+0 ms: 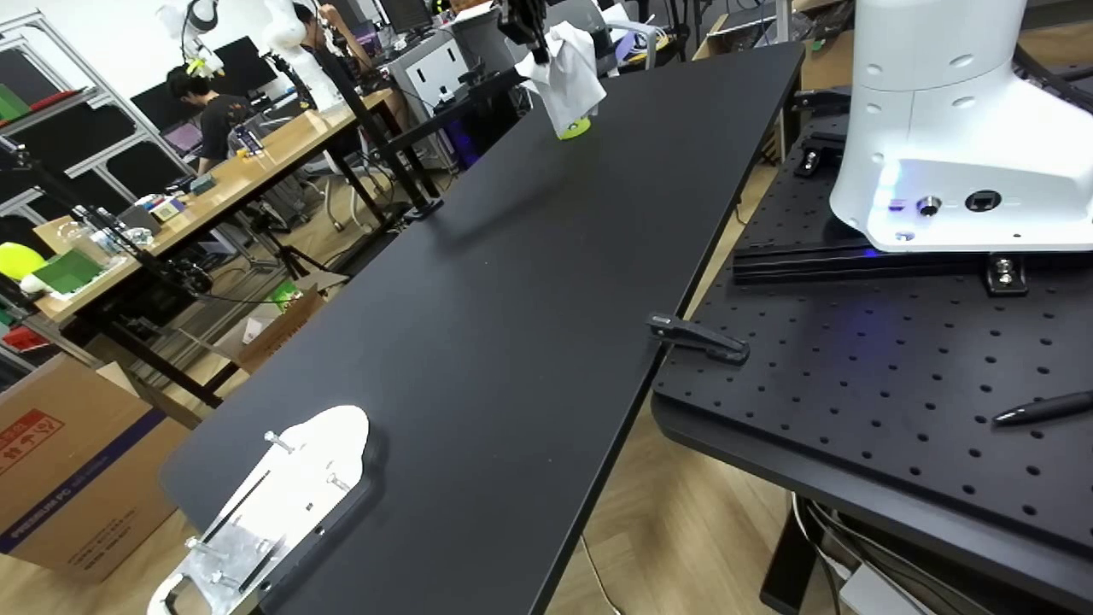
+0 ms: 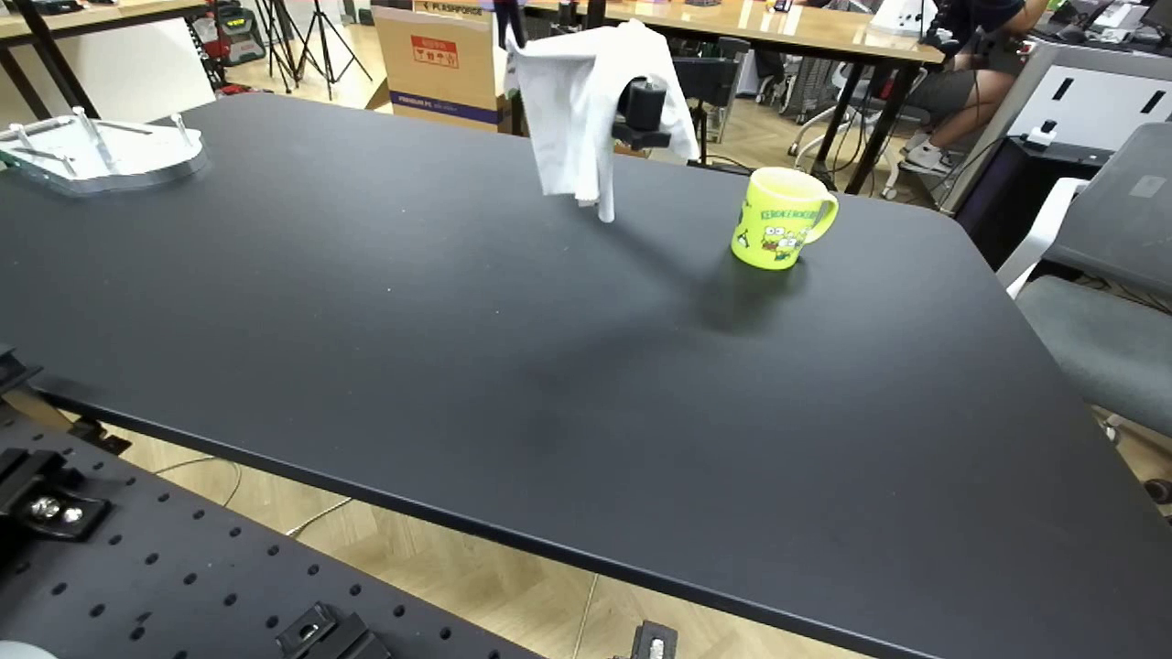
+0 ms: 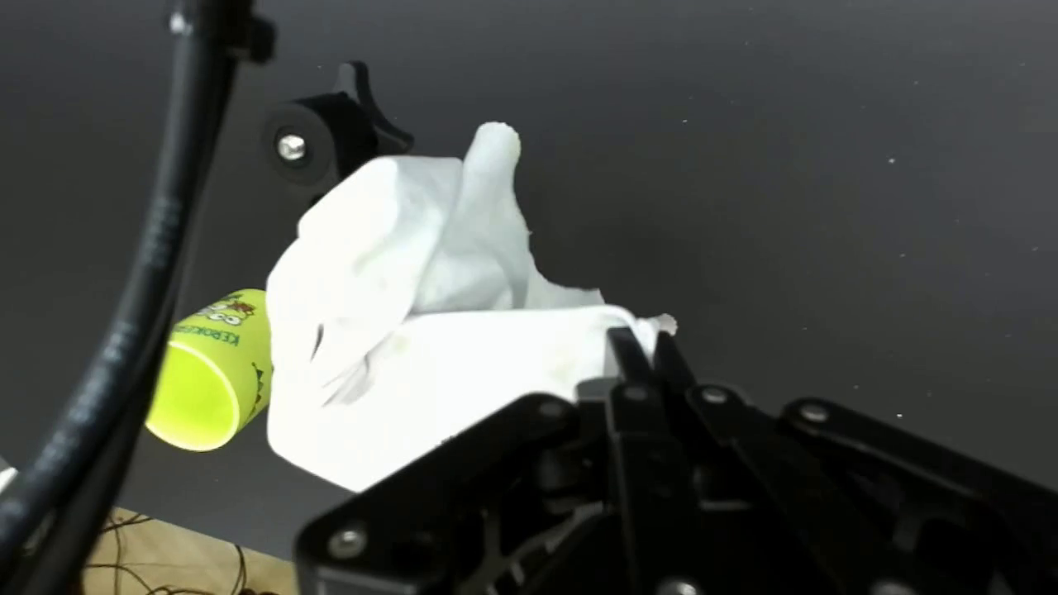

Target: Pick up the white towel from the tripod and put it on the table.

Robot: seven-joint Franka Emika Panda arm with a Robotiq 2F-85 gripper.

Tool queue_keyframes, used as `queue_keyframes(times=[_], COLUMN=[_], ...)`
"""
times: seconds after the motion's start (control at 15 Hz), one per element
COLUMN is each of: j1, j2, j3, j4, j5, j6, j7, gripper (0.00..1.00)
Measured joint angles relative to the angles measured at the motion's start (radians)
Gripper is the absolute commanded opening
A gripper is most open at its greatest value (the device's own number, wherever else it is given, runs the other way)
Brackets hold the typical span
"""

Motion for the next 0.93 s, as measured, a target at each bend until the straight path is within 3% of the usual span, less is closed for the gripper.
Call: queue_keyframes(times=[0.93], j1=[0.237], j2=[0.077], j3=[0.163], j4=[-0.033], j5=[0.063], j6=[0.000], j7=[-0.044], gripper=[0.01])
